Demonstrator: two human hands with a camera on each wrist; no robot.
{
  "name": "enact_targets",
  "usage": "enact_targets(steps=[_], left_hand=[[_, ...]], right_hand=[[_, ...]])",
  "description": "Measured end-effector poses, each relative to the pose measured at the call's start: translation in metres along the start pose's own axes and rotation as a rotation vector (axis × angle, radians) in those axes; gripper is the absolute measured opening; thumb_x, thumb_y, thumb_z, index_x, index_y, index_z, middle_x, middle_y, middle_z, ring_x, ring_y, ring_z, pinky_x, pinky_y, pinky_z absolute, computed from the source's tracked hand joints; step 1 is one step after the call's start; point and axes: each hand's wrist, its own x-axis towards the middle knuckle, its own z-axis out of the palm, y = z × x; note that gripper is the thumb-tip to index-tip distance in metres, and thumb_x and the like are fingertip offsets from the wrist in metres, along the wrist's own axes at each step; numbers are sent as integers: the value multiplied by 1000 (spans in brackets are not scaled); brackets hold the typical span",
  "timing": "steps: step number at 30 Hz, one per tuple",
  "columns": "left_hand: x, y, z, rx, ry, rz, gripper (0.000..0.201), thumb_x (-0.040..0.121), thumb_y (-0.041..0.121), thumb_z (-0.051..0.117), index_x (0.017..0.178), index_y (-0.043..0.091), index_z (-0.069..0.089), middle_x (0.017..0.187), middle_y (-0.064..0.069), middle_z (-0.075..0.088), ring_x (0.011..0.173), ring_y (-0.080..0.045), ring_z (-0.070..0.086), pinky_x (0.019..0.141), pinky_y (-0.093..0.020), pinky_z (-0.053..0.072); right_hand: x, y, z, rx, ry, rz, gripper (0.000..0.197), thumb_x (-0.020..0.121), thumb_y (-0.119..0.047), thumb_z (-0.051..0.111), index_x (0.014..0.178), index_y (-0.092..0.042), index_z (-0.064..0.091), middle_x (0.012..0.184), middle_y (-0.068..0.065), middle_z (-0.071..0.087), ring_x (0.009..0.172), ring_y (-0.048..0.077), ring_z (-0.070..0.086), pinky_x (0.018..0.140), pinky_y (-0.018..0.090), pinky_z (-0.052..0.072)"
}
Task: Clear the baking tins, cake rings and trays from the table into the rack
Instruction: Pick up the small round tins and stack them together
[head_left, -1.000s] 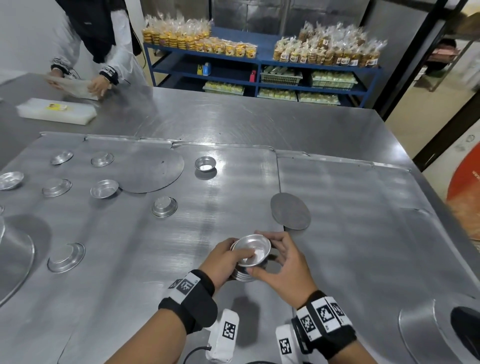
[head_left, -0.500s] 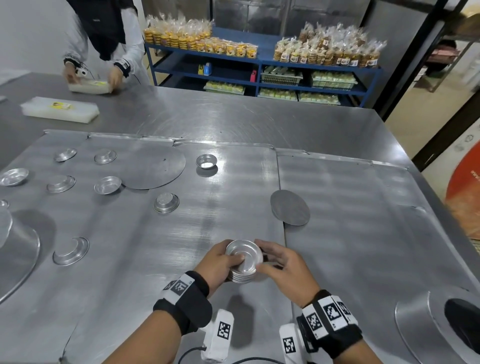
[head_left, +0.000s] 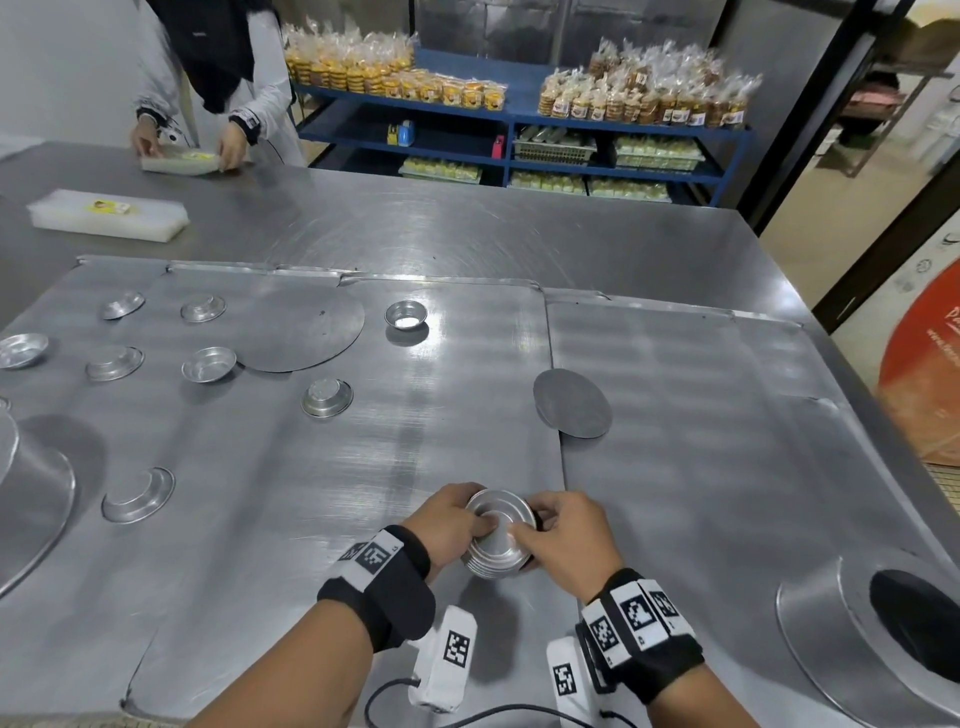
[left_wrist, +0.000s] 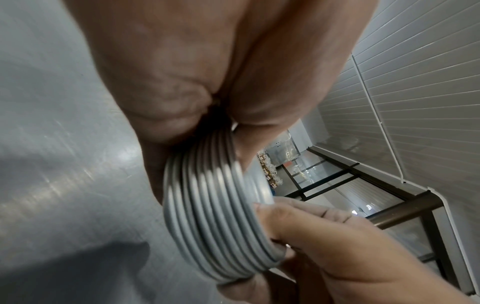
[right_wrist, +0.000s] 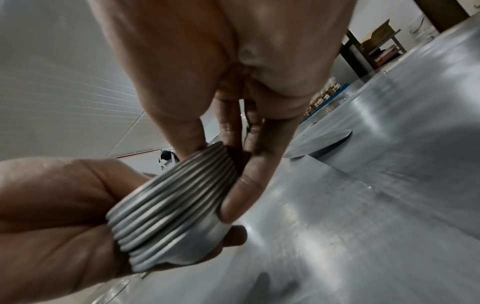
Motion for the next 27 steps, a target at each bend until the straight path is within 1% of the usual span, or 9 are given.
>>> enact_targets(steps=[5,9,11,14,17,19,22,24,27], left_hand=[[1,4,5,165,-27,30,41,64,12,61,103,5,74,98,-18,75,85,-23,68,86,-41,55],[6,4,6,411,-55,-7,33,57,15,60,86,20,76,75,-3,72,75,-22,65,74,-32,53],[7,4,8,493,-38,-36,27,59,15,64,82,23,74,70,3,66,70,-17,61,67,-25,50],[9,1,12,578,12,-66,29,70,9,74,95,22,78,76,2,70,70,-12,63,59,-18,46],[10,-5,13,605,43,-108,35,69,6,77,101,20,78,88,-3,74,78,-15,69,58,-20,54],[10,-7,13,614,38,-113,37,68,5,77,103,19,78,91,-4,75,82,-17,71,61,-23,57],[9,-8,11,645,-2,-82,36,69,6,76,102,19,78,89,-3,75,80,-15,68,60,-20,50],[9,-8,9,637,-18,-66,35,71,7,76,103,20,77,92,-2,75,82,-15,68,61,-19,50],[10,-8,3,568,-37,-61,29,75,7,70,101,19,77,93,-4,75,84,-19,70,67,-27,59]], right_hand=[[-2,8,-3,-39,-2,19,17,74,-12,77,85,-24,78,72,-6,74,69,7,70,68,20,57],[-4,14,-6,-87,-12,54,18,73,-12,76,86,-24,78,69,-9,73,67,3,69,64,14,54],[-6,14,-6,-98,-29,71,20,73,-11,74,83,-28,77,69,-9,73,66,4,69,65,17,57],[-7,16,-5,-98,-60,98,25,75,-9,74,81,-33,73,67,-10,70,65,4,69,65,22,60],[-7,19,-3,-155,-105,98,20,76,-10,73,90,-23,78,61,-13,65,57,-6,64,56,8,51],[-6,19,-2,-187,-132,95,18,76,-11,72,85,-26,76,60,-12,64,55,-5,63,55,9,52],[-3,21,0,-245,-151,93,15,77,-15,71,81,-29,73,63,-12,65,56,-5,61,56,6,49],[-2,20,0,-313,-163,89,13,77,-19,70,88,-24,76,69,-10,67,62,-1,62,58,5,44],[1,16,1,-407,-199,66,15,75,-23,65,88,-23,73,80,-3,72,76,13,66,66,17,45]])
